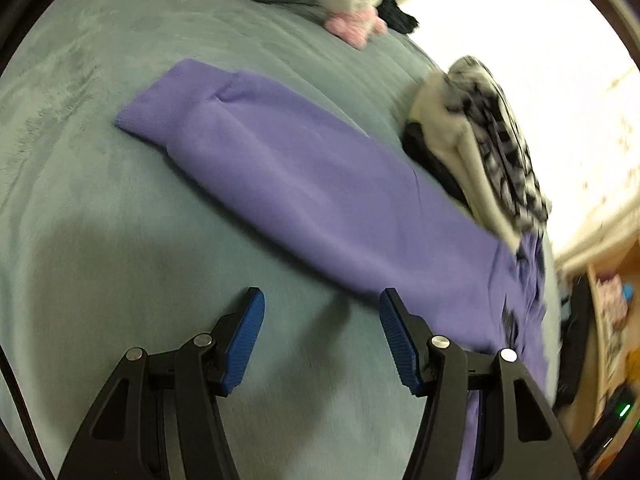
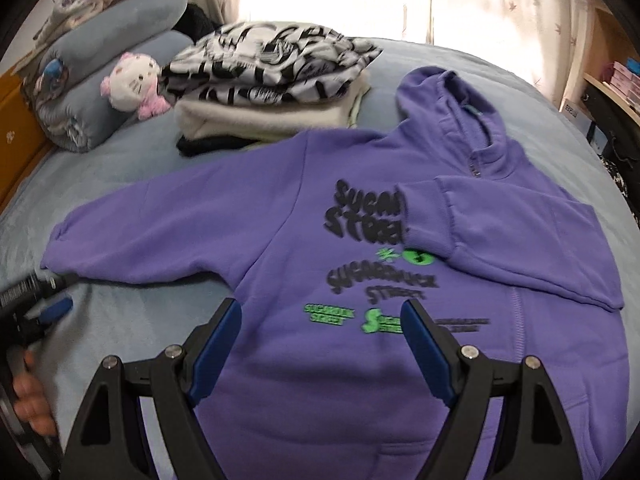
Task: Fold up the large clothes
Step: 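Reach the left tool to the other hoodie sleeve and grasp it, then fold the grasped sleeve across the hoodie front with the left tool, release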
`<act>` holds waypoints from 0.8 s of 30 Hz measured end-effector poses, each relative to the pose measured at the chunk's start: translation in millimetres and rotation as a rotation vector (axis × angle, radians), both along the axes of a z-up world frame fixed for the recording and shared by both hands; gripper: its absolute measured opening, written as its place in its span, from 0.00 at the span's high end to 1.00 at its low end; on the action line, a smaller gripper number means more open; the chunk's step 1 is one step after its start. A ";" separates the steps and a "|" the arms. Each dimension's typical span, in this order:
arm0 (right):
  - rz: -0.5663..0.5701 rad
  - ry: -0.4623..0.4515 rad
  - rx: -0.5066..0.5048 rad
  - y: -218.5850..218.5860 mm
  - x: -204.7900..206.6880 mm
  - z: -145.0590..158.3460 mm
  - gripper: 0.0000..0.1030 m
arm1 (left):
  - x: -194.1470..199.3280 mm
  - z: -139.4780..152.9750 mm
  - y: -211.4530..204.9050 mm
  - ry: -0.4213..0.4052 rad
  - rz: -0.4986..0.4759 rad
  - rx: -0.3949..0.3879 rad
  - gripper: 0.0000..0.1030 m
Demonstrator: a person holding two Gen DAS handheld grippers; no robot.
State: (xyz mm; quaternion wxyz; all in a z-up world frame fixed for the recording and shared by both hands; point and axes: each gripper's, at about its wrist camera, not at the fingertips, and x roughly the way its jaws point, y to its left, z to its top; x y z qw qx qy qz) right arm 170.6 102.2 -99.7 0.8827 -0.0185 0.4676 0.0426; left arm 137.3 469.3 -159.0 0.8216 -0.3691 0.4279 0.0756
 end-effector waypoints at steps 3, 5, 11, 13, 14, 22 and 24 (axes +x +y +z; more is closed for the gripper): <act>0.010 0.025 -0.015 6.2 5.2 -12.0 0.20 | 15.1 -6.0 17.4 -0.012 0.058 0.005 0.44; 0.014 0.038 -0.017 7.7 7.1 -18.0 0.20 | 24.6 -11.2 27.0 -0.018 0.101 0.008 0.44; 0.013 0.077 0.006 2.5 11.0 -32.3 0.20 | 49.4 -14.8 25.0 -0.025 0.166 0.078 0.49; 0.009 0.086 0.020 -2.1 11.1 -34.0 0.20 | 58.6 -7.7 15.0 0.000 0.144 0.143 0.87; 0.005 0.091 0.035 -6.6 10.2 -34.2 0.20 | 63.4 -4.1 10.3 -0.001 0.125 0.133 0.91; -0.042 0.050 0.102 -59.4 -5.6 -17.2 0.20 | 68.3 109.9 -103.5 -0.261 -0.047 0.285 0.94; -0.069 0.040 0.123 -82.4 -12.0 -11.9 0.20 | 70.8 142.1 -160.6 -0.343 -0.159 0.308 0.94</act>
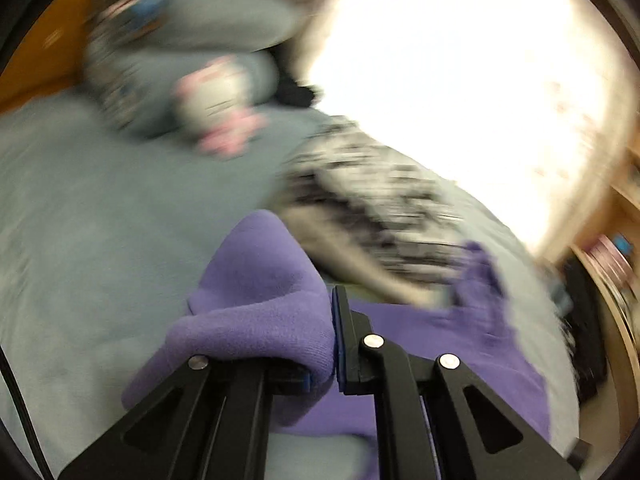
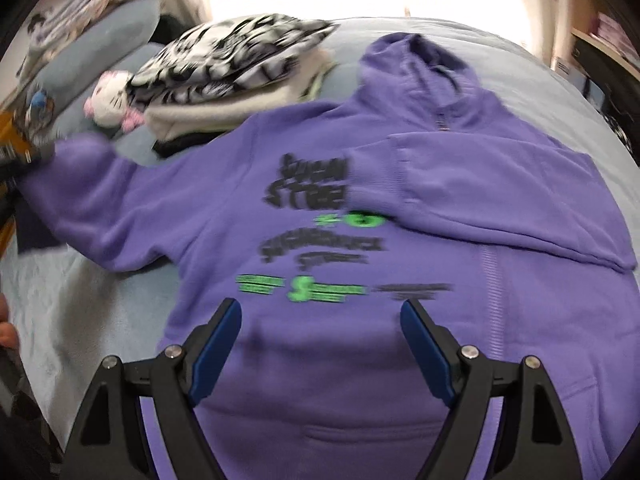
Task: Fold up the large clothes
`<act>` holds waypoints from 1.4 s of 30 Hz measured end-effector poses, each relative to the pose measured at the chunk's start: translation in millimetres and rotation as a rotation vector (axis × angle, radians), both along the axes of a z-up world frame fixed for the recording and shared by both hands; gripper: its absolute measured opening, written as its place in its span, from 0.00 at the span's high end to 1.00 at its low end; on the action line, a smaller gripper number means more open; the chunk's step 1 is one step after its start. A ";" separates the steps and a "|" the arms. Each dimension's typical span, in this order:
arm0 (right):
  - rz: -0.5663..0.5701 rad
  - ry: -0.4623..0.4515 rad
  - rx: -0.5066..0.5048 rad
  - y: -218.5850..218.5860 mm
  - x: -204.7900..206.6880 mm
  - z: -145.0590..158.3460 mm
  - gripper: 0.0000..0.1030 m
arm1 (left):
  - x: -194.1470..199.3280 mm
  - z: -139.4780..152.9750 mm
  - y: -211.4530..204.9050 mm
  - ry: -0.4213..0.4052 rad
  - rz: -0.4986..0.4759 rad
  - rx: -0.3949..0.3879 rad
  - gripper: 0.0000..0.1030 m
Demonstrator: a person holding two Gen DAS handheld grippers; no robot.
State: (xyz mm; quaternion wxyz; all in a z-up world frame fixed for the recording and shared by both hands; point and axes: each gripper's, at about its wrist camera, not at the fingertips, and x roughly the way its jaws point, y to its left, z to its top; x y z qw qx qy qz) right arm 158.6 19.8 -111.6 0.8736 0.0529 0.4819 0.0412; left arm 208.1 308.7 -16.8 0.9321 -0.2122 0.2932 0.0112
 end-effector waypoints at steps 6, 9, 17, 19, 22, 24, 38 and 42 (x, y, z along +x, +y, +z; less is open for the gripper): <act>-0.107 -0.017 0.043 -71.0 -19.1 9.8 0.20 | 6.5 21.7 -152.3 -0.024 -0.280 0.064 0.94; -0.164 -0.013 0.049 -109.2 -27.1 10.4 0.20 | 12.9 1.6 -214.1 0.038 -0.375 0.068 0.94; -0.266 0.020 0.079 -190.1 -42.3 -0.1 0.20 | 4.8 -94.5 -302.0 0.249 -0.521 0.236 0.90; -0.269 0.028 0.093 -199.1 -42.7 -4.5 0.20 | 2.7 -109.8 -304.6 0.301 -0.542 0.237 0.85; -0.267 0.037 0.127 -205.3 -42.6 -9.0 0.20 | -1.1 -112.5 -302.1 0.335 -0.571 0.183 0.66; -0.251 0.033 0.151 -204.7 -41.7 -9.0 0.20 | -4.9 -106.1 -297.4 0.334 -0.587 0.141 0.41; -0.041 -0.083 0.096 -145.9 -30.4 29.8 0.20 | -47.1 -58.9 -209.9 0.298 -0.401 0.132 0.30; 0.063 -0.142 0.030 -113.5 -24.4 42.5 0.20 | -51.0 -63.8 -178.6 0.318 -0.309 0.145 0.30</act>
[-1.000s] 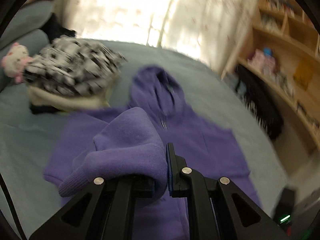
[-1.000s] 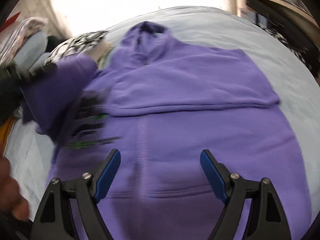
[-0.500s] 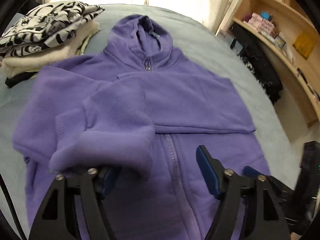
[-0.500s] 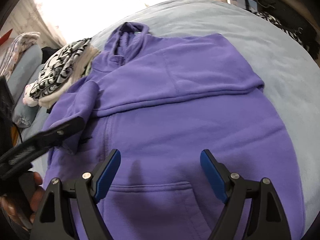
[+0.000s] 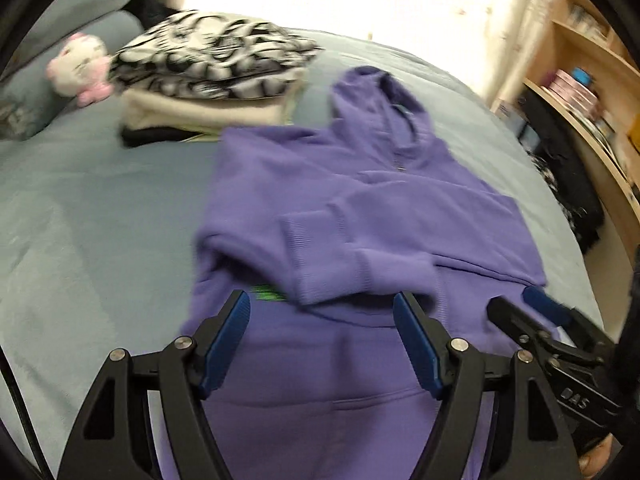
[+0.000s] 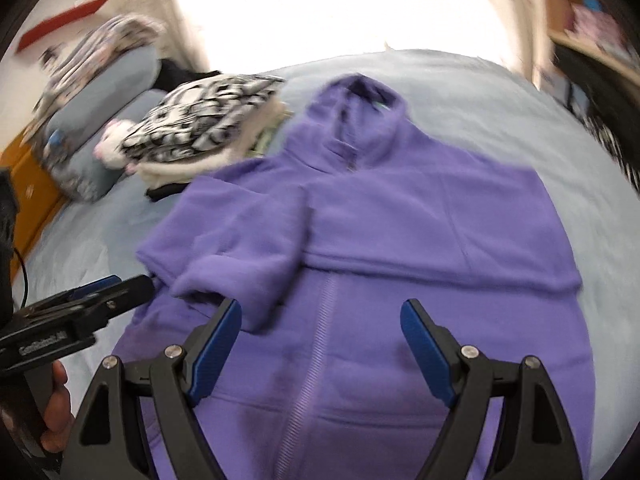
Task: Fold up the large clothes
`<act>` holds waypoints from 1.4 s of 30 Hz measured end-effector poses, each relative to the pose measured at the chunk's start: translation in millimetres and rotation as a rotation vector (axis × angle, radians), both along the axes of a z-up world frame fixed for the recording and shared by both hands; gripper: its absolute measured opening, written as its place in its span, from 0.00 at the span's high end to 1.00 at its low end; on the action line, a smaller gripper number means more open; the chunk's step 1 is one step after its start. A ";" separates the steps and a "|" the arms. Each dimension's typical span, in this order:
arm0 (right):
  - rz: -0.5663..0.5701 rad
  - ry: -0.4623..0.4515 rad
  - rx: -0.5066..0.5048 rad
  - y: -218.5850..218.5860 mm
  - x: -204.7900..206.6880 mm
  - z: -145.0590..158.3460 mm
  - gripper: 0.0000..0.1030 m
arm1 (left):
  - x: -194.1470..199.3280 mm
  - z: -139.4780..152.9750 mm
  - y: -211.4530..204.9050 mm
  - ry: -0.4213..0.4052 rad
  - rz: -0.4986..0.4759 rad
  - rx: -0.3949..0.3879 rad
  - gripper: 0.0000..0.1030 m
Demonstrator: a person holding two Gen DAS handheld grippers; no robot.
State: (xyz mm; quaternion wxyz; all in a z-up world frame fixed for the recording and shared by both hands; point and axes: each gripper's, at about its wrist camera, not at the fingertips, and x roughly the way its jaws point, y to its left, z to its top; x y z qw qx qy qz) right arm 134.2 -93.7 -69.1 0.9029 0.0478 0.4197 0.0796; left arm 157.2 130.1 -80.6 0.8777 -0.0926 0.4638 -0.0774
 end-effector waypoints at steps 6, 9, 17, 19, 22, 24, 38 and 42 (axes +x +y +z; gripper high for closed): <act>0.236 -0.084 -0.246 72.8 6.5 -1.9 0.20 | -4.0 -15.6 33.2 0.040 0.080 -0.020 0.30; 0.342 -0.129 -0.440 109.7 6.1 -16.8 0.20 | -7.6 -23.5 42.0 0.061 0.097 -0.010 0.30; 0.394 -0.160 -0.830 152.0 29.2 -58.6 0.91 | -10.9 -36.4 59.8 0.087 0.129 -0.020 0.30; 0.378 -0.176 -0.782 150.0 34.6 -45.7 0.91 | -10.3 -37.3 61.5 0.088 0.133 -0.025 0.30; 0.277 -0.273 -0.651 130.3 41.0 -3.2 0.91 | -10.7 -37.6 62.2 0.080 0.134 -0.032 0.30; 0.154 -0.309 -0.481 97.1 48.3 28.8 0.91 | -11.1 -38.2 61.1 0.076 0.130 -0.031 0.30; -0.230 0.164 0.146 -108.4 23.1 -43.6 0.75 | 2.1 -42.4 55.0 0.087 0.072 -0.012 0.30; -0.261 0.128 0.260 -134.5 16.6 -36.6 0.31 | 28.1 -35.1 55.9 0.076 0.035 -0.004 0.30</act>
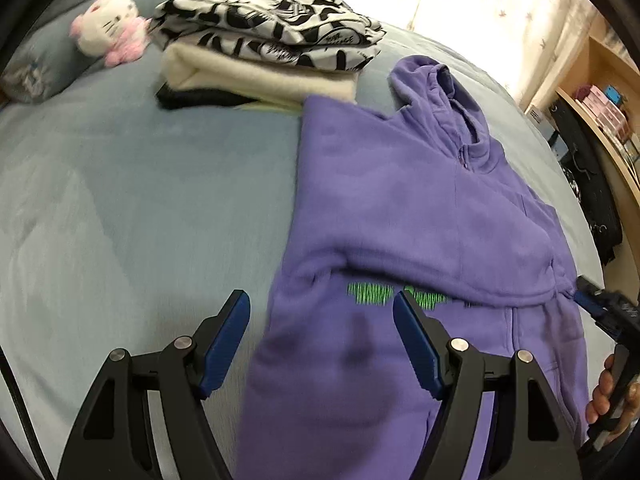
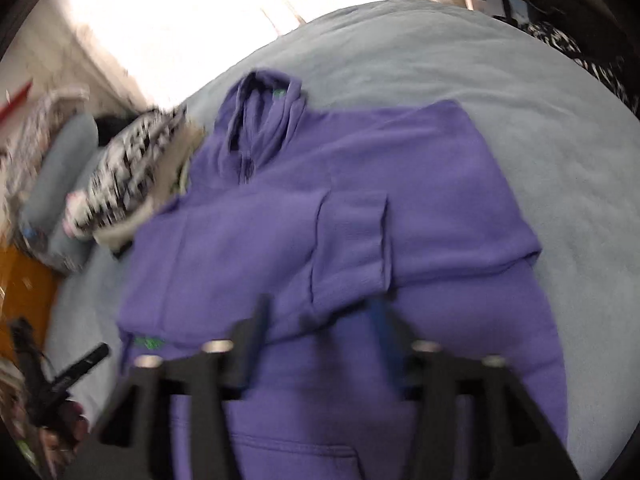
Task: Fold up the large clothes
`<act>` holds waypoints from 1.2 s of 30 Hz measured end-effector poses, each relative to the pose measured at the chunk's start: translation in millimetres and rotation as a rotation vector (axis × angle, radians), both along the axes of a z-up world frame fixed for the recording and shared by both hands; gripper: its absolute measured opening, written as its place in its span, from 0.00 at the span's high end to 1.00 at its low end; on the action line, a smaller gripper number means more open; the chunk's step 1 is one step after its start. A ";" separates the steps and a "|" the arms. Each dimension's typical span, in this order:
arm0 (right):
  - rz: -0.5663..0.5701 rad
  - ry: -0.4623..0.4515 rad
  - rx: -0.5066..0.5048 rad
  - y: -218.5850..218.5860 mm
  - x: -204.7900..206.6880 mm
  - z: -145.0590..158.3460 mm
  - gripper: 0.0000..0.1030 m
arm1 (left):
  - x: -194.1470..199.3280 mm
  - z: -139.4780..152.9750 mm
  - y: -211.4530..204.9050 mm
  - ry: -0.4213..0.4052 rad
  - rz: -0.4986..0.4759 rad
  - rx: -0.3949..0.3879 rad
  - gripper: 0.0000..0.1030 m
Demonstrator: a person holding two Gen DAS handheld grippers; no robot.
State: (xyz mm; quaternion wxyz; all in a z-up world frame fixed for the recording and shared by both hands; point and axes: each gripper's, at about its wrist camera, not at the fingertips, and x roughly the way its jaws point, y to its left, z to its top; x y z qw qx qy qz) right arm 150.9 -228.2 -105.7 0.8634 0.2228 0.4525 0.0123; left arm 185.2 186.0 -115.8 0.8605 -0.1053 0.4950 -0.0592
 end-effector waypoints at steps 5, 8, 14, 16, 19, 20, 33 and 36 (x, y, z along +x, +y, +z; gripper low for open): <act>-0.037 -0.014 0.017 -20.2 31.6 5.3 0.27 | 48.0 2.3 -8.1 -0.006 -0.037 0.022 0.30; -0.014 0.015 0.013 -22.5 58.7 -6.5 0.27 | 80.6 -5.8 -15.6 0.029 -0.069 0.008 0.30; 0.039 0.089 0.010 -16.8 93.7 -38.3 0.30 | 126.0 -30.6 -19.2 0.102 -0.036 0.030 0.30; 0.069 0.092 -0.031 -7.8 96.4 -43.2 0.55 | 135.3 -38.3 -21.4 0.120 -0.026 0.024 0.30; 0.143 0.065 -0.122 15.9 95.4 -38.4 0.82 | 141.3 -41.8 -25.2 0.113 -0.023 0.014 0.35; 0.151 0.043 -0.199 27.2 93.8 -32.7 0.83 | 140.3 -40.0 -27.5 0.092 -0.030 0.014 0.54; 0.077 -0.325 -0.357 53.6 100.4 45.1 0.85 | 111.3 -9.0 -17.8 -0.224 0.106 0.008 0.85; 0.058 -0.163 -0.285 40.2 126.4 13.9 0.83 | 117.2 -22.5 -25.7 -0.210 0.076 0.073 0.84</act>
